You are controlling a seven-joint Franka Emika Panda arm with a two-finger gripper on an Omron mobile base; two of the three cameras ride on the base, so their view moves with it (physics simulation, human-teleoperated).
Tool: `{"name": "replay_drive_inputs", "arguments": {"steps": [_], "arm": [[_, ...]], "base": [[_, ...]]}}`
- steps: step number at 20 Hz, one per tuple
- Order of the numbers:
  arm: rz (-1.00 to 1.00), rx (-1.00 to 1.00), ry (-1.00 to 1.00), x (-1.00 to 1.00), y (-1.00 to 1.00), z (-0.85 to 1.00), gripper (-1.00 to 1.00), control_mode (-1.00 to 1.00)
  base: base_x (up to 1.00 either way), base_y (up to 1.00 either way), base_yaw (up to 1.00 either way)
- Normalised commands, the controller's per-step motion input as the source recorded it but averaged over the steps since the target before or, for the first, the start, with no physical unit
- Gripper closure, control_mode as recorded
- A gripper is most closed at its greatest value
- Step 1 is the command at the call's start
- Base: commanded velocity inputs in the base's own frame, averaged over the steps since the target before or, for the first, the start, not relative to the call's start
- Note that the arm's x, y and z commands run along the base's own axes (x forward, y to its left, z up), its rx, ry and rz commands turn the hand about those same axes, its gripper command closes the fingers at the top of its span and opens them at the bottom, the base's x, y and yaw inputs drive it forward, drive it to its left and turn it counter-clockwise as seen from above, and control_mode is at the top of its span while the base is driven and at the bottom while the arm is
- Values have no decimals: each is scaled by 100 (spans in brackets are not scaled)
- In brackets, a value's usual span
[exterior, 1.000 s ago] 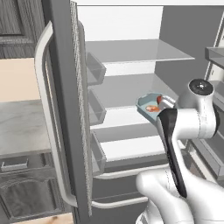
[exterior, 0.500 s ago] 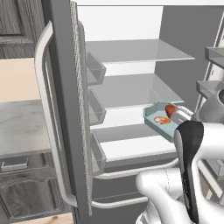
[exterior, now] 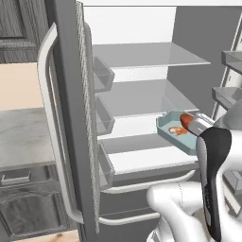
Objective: Place the tupperware containing the shrimp and sweet potato meal in the microwave. Close the microwave door and press the start button to reheat the meal.
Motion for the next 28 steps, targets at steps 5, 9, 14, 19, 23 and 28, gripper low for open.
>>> {"name": "replay_drive_inputs", "arguments": {"steps": [5, 9, 14, 19, 23, 28], "arm": [[0, 1, 0, 37, 0, 0, 100, -100], [0, 0, 2, 38, 0, 0, 100, -100], [0, 0, 0, 8, 0, 0, 100, -100], [0, 0, 0, 0, 0, 0, 100, 100], [0, 0, 0, 0, 0, 0, 100, 100], [0, 0, 0, 0, 0, 0, 100, 100]], "base": [[0, 0, 0], [0, 0, 0], [0, 0, 0], [-1, -1, 0], [-45, -2, 1], [-94, 0, 8]]}}
